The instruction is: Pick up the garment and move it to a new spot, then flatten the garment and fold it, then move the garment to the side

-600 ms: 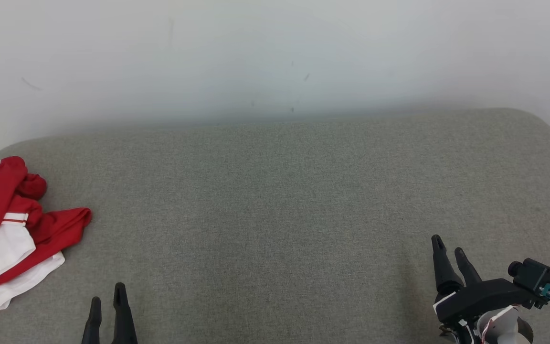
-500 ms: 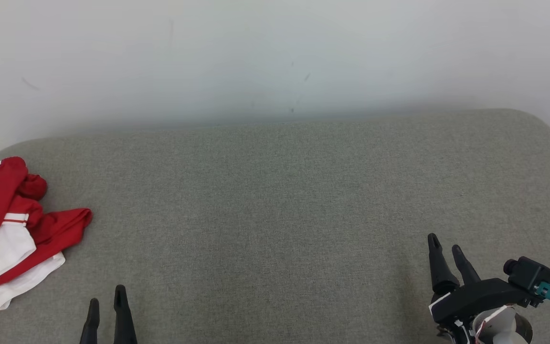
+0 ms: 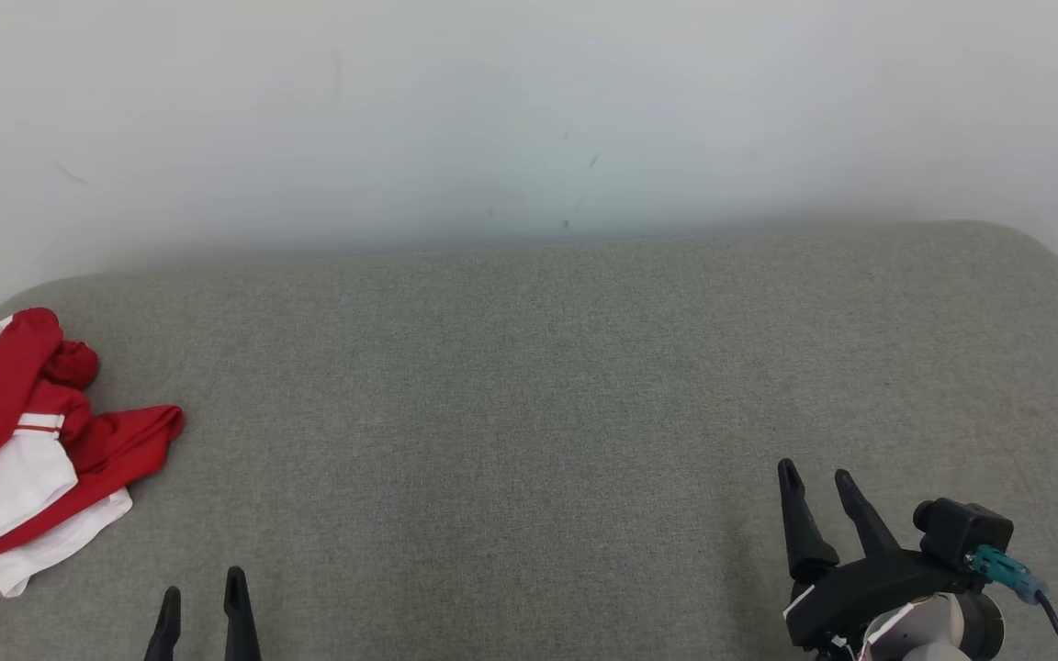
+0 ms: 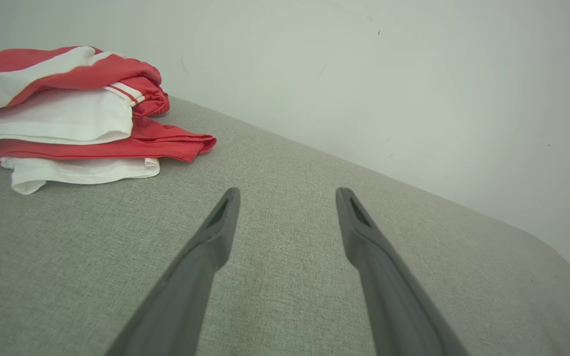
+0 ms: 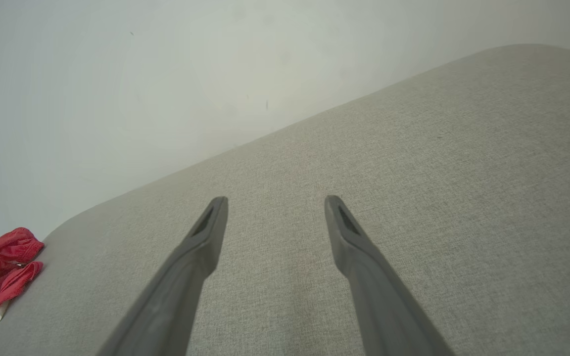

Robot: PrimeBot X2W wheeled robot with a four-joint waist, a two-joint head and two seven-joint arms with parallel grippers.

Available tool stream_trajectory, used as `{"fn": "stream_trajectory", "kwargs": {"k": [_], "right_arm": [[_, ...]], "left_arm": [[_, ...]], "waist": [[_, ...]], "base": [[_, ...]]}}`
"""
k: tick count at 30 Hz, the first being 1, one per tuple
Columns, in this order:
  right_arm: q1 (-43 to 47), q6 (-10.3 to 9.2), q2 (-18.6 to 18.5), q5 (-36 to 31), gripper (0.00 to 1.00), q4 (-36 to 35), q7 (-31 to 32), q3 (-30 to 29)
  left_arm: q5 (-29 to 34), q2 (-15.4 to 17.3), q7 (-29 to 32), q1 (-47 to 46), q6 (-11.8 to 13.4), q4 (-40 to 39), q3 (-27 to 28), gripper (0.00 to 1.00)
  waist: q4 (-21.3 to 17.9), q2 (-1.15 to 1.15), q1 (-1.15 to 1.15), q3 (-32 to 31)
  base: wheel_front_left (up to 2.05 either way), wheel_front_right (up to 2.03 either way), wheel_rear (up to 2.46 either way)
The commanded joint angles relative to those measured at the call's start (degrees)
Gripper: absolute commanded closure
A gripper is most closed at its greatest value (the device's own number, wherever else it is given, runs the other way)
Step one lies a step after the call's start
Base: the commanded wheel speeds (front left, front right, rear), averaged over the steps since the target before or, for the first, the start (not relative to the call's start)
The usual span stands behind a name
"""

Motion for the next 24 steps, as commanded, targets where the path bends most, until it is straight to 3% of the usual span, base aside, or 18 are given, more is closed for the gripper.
{"fn": "stream_trajectory", "kwargs": {"k": [1,24], "right_arm": [[-0.2,0.03,0.0,-2.0,0.00,-0.1,-1.0,0.9],[0.5,0.03,0.4,-12.4,0.00,0.2,-4.6,4.6]], "left_arm": [[2.0,0.6,-0.1,0.4,0.4,-0.3,0.3,0.00],[13.4,1.7,-0.1,2.6,3.5,-1.7,1.1,0.00]], "waist": [[0.0,0.00,0.00,-0.1],[-0.3,0.00,0.00,-1.0]], "base": [[0.00,0.00,0.00],[0.00,0.00,0.00]]}}
